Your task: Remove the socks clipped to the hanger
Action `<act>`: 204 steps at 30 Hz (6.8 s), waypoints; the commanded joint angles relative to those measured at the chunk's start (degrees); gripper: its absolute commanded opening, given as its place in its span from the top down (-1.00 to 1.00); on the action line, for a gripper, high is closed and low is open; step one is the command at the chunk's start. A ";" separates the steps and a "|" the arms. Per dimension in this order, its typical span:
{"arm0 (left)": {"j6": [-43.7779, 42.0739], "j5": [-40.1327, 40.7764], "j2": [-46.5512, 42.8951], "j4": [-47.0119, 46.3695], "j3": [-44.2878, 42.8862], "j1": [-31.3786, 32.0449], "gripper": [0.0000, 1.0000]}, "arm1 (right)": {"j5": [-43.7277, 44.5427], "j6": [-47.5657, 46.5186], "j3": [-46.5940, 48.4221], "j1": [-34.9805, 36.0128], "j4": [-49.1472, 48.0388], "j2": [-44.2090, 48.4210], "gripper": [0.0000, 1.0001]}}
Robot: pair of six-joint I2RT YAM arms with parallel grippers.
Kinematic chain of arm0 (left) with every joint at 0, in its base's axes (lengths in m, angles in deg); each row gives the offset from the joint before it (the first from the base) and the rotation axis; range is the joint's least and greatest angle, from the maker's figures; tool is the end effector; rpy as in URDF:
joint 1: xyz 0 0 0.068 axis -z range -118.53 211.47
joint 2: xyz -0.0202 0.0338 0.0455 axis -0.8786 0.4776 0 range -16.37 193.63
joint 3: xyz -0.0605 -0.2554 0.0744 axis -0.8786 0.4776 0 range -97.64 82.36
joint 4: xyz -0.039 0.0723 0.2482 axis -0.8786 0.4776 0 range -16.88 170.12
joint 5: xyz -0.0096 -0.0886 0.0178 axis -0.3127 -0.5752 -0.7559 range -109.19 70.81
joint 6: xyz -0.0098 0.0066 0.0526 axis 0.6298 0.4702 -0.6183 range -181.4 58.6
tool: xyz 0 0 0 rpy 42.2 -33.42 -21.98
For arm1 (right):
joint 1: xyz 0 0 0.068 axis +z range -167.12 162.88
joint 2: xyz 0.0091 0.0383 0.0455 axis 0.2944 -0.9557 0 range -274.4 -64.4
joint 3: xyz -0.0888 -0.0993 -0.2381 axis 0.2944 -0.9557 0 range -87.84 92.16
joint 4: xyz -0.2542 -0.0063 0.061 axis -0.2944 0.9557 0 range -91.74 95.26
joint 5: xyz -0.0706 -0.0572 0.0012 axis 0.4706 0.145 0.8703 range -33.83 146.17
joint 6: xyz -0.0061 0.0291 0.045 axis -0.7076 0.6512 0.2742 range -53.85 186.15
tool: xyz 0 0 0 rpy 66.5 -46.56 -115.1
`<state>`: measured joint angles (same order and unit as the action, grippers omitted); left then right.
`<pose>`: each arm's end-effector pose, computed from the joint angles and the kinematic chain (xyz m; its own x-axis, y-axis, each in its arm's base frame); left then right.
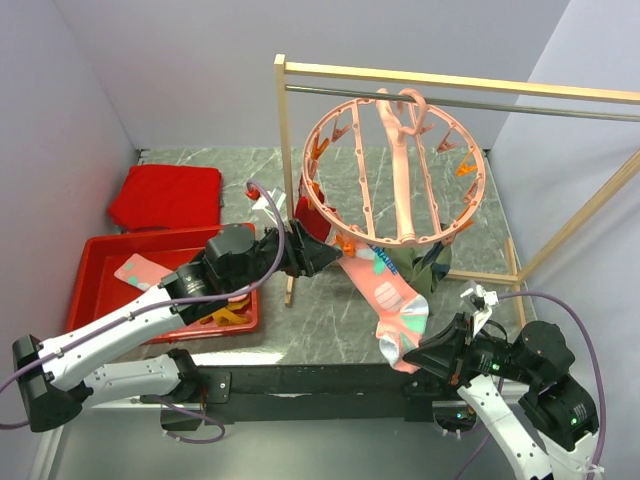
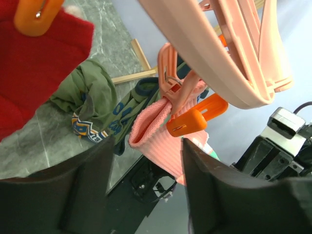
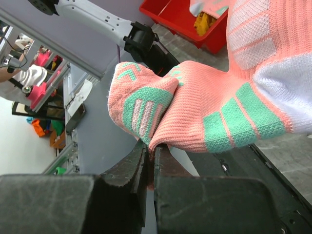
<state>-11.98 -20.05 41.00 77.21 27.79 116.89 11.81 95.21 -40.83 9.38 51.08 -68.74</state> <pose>0.1325 -0.1930 0.3706 -0.6760 -0.3575 -0.6444 0.4892 0.4363 -0.7552 -0.0165 0.0197 0.3262 -0.5921 0.0929 -0.8005 -0.7405 0.3291 0.5859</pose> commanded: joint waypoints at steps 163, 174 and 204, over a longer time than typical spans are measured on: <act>-4.87 10.80 14.37 20.78 -31.14 16.48 -0.64 | -6.00 -4.19 -3.76 0.83 -23.02 -18.86 1.00; -7.33 -0.27 11.80 19.54 -25.50 16.48 -0.51 | -5.39 -2.43 -2.27 0.74 -25.66 -19.92 1.00; -7.15 34.87 7.06 53.35 -40.08 11.91 0.98 | 0.59 -0.49 -2.62 0.74 -24.96 -19.83 -0.22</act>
<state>-18.73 1.83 51.51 120.62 -5.78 131.73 10.81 95.03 -44.83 9.75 26.62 -88.28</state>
